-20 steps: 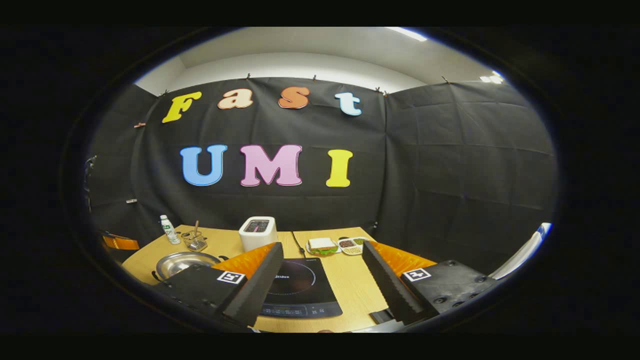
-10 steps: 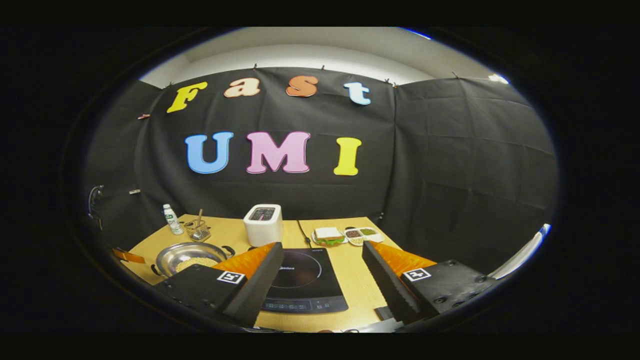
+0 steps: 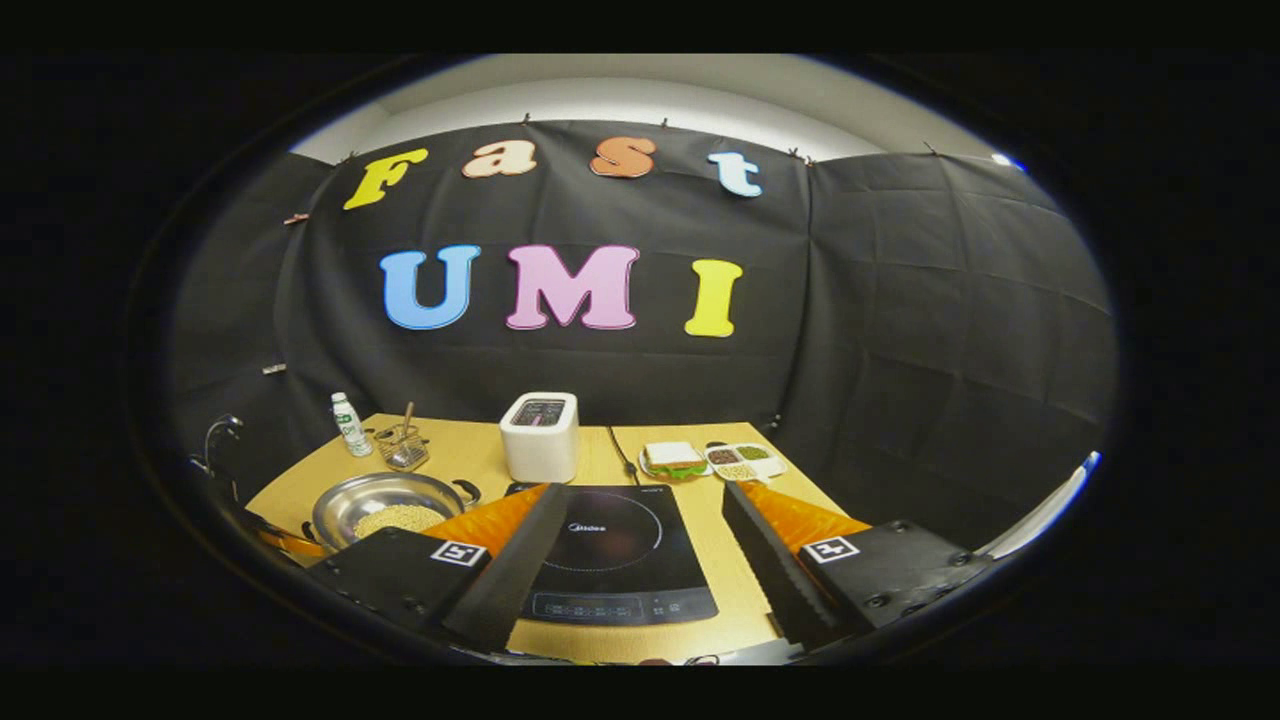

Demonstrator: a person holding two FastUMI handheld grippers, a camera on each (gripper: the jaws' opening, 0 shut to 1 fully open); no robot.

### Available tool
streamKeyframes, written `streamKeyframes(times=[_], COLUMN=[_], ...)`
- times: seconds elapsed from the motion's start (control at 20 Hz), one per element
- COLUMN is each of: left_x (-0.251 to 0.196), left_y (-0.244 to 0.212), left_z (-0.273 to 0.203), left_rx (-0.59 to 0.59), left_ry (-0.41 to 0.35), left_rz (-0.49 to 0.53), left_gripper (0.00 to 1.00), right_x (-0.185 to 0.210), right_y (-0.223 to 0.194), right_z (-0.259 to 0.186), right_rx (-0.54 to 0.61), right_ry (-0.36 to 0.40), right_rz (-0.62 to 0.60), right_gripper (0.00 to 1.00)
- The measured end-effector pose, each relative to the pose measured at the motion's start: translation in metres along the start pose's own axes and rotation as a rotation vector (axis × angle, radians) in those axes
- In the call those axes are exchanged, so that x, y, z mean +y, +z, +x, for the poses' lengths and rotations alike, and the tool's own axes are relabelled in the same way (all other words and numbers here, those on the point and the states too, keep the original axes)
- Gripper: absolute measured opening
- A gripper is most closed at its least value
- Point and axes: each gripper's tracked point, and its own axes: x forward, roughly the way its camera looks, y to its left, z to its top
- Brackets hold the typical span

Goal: First push the handle of the pot to place it horizontally, then grasp the pot with both hands and set it on the induction cooktop.

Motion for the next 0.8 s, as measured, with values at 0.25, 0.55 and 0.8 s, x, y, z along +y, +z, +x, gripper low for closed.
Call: streamKeyframes(times=[0.25,0.55,0.8], left_x=[0.009,0.015,0.03], left_y=[-0.005,-0.002,0.003], left_z=[0.023,0.033,0.033], left_rx=[0.064,0.095,0.103], left_ry=[-0.008,-0.013,0.016], left_rz=[-0.028,-0.052,-0.044], left_gripper=[0.05,0.05,0.05], right_x=[0.0,-0.004,-0.002], right_y=[-0.014,-0.025,-0.028], right_z=[-0.001,-0.004,-0.001], right_rx=[0.033,0.062,0.069], right_ry=[-0.01,-0.029,-0.029], right_rz=[-0.006,0.0,-0.003], right_gripper=[0.99,0.99,0.99])
